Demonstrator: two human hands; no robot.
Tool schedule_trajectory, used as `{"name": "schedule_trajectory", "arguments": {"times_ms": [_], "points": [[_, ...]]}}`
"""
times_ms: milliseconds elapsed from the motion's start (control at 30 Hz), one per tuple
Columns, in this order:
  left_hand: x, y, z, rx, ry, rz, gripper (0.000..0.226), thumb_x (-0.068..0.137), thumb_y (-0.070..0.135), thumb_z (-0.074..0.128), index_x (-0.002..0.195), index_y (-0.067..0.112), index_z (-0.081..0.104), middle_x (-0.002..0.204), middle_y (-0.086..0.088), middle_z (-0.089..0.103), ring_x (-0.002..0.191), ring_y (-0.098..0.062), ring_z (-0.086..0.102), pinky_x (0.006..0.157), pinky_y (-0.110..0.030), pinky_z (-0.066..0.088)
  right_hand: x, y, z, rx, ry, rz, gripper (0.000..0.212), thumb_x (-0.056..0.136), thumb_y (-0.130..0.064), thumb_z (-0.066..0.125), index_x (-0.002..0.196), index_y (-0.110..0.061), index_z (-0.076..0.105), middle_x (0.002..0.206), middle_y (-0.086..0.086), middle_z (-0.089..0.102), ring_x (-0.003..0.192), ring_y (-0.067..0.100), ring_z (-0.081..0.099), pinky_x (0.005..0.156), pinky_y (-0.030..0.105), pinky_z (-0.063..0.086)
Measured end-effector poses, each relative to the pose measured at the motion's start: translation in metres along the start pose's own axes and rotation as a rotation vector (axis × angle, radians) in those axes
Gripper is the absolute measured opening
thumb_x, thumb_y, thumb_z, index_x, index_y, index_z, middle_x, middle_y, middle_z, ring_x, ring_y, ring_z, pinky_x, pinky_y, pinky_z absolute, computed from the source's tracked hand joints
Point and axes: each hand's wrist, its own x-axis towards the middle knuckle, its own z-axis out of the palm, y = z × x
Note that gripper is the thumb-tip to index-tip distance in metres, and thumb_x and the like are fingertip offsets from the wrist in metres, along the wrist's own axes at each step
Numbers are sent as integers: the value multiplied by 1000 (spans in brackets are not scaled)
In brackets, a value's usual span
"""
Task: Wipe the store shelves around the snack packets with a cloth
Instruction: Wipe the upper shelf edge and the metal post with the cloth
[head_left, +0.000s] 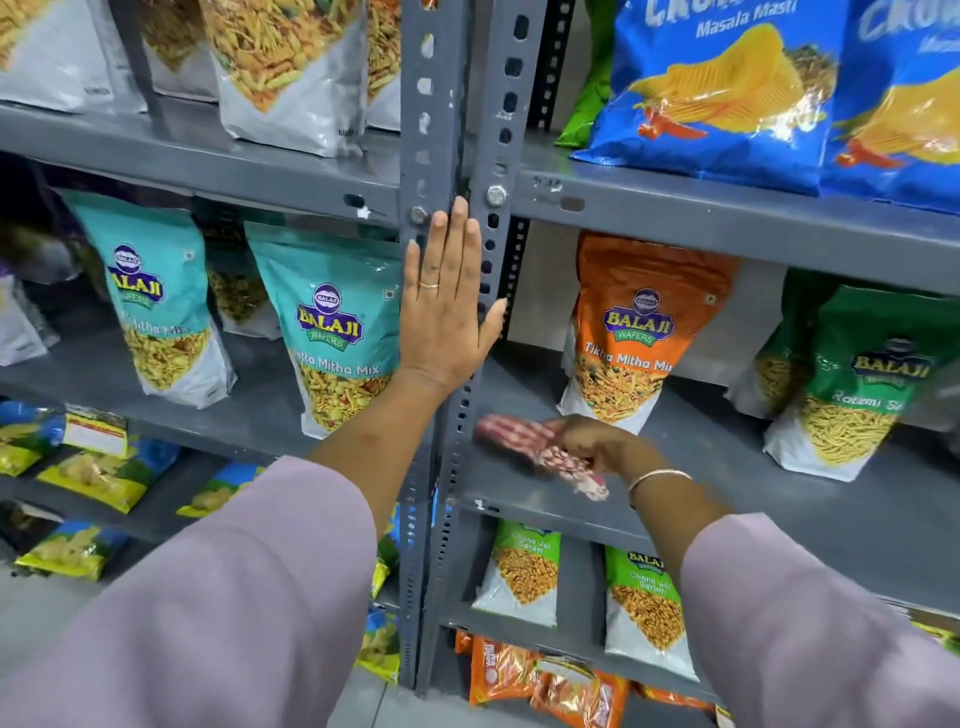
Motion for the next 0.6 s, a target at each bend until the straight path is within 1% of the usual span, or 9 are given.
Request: {"name": "schedule_trajectory", "arguments": {"times_ms": [67,100,167,300,367,433,500,567,600], "points": [[1,1,-1,3,3,-4,77,83,38,49,140,1,14,145,-26,32,135,-32,12,113,-37,-7,7,5,9,-147,79,5,39,94,13,32,117,-3,59,58,-12,69,44,-10,60,42,4,44],[1,1,-1,5,2,-5,76,83,38,49,140,1,14,145,-26,32,135,-32,13,113,-37,-7,7,10,14,-246,41,29,42,92,13,36,124,-2,58,74,-9,70,49,-8,59,41,4,42],[1,2,-1,10,-3,-9,76,83,38,48,140,1,14,145,-26,32,135,-32,13,113,-37,-7,0,2,16,-268,-131,105,52,88,12,44,135,-6,52,103,0,59,64,1,53,46,1,39],[1,2,-3,8,-2,-19,76,84,38,48,140,1,13,145,-27,31,135,-32,12,113,-37,-6,-11,-15,-6,-338,-510,149,40,94,6,48,134,0,49,119,11,62,80,9,58,64,9,49],[2,2,-3,7,6,-22,76,84,38,48,140,1,13,145,-27,31,135,-32,12,113,-37,-7,-17,-17,-12,-243,-432,143,30,94,5,48,121,-3,58,100,-1,69,85,8,66,69,12,52],[2,2,-3,11,9,-23,76,84,39,47,140,1,13,145,-27,31,135,-33,12,113,-36,-9,-11,-7,-13,-17,-158,103,30,94,6,45,117,-7,59,93,-4,72,102,9,68,80,15,49],[1,3,-2,22,4,-20,75,85,39,46,140,0,13,144,-28,31,134,-33,12,113,-35,-11,-8,1,-8,54,-2,129,32,96,2,41,125,-2,55,115,8,71,116,17,64,94,26,51],[2,3,-2,36,2,-20,75,84,39,46,140,0,14,144,-28,32,134,-33,13,113,-36,-10,-8,3,-1,-119,-138,204,40,95,4,40,133,-1,51,127,10,65,115,20,62,100,31,47],[2,3,-2,41,6,-20,75,84,39,47,140,0,14,144,-28,32,134,-33,12,113,-36,-10,-9,3,-1,-200,-276,199,38,95,7,39,128,-2,56,110,2,74,97,9,68,91,24,52]]}}
